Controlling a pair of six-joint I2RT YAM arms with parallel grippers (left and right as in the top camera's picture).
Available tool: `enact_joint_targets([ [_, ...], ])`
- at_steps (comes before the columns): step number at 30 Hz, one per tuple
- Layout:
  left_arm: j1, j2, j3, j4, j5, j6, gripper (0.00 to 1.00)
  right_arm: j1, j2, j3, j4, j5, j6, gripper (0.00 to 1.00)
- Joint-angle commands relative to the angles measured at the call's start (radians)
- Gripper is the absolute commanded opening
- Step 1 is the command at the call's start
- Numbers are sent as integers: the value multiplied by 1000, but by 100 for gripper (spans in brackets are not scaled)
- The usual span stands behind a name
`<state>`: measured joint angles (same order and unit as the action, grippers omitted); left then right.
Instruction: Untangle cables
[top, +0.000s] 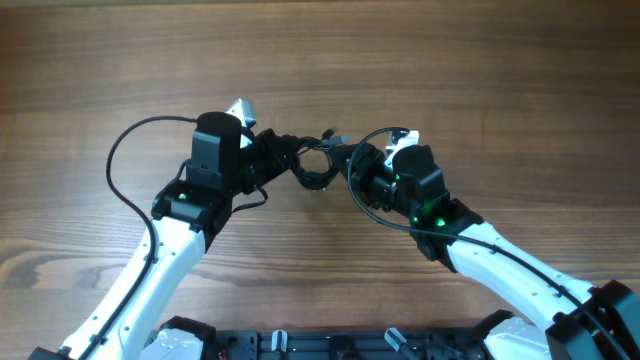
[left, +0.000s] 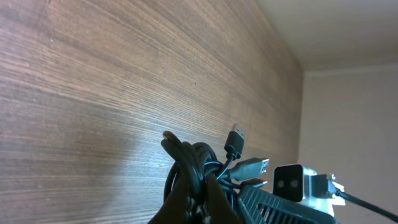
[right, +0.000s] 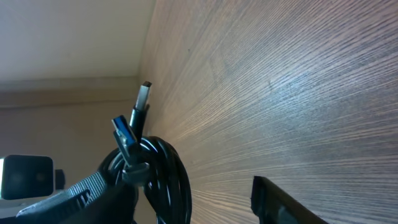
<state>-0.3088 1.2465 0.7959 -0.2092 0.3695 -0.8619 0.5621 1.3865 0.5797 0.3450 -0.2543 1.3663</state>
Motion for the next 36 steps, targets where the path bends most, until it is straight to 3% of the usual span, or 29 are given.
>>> enact_joint_targets([
  [1, -17, -6, 9, 4, 23, -96, 4, 4, 2, 9, 13, -19, 72, 52],
  [5, -35, -6, 9, 4, 16, -96, 4, 4, 2, 9, 53, -71, 85, 44],
  [11, -47, -6, 9, 3, -57, -44, 5, 1, 2, 9, 62, -94, 36, 17],
  [14, -47, -7, 9, -19, -56, 137, 28, -19, 2, 9, 62, -59, -71, 5],
  [16, -46, -7, 9, -47, -55, 249, 40, -40, 2, 9, 61, -58, -163, 4],
  [19, -45, -19, 10, -93, -27, 459, 45, -91, 2, 9, 58, -148, -341, 4],
  [22, -40, -48, 10, -107, 60, 623, 46, -160, 2, 9, 62, -357, -515, 4],
  [24, -40, -68, 10, -106, 130, 706, 53, -202, 2, 9, 62, -513, -645, 4],
  [26, -40, -74, 10, -107, 211, 757, 54, -238, 2, 9, 62, -662, -729, 4],
  [29, -40, -74, 10, -119, 335, 825, 50, -255, 2, 9, 62, -726, -764, 4],
  [32, -40, -73, 10, -183, 347, 879, 42, -255, 2, 9, 69, -758, -765, 4],
  [36, -40, -73, 10, -230, 303, 885, 42, -255, 2, 9, 108, -829, -791, 4],
])
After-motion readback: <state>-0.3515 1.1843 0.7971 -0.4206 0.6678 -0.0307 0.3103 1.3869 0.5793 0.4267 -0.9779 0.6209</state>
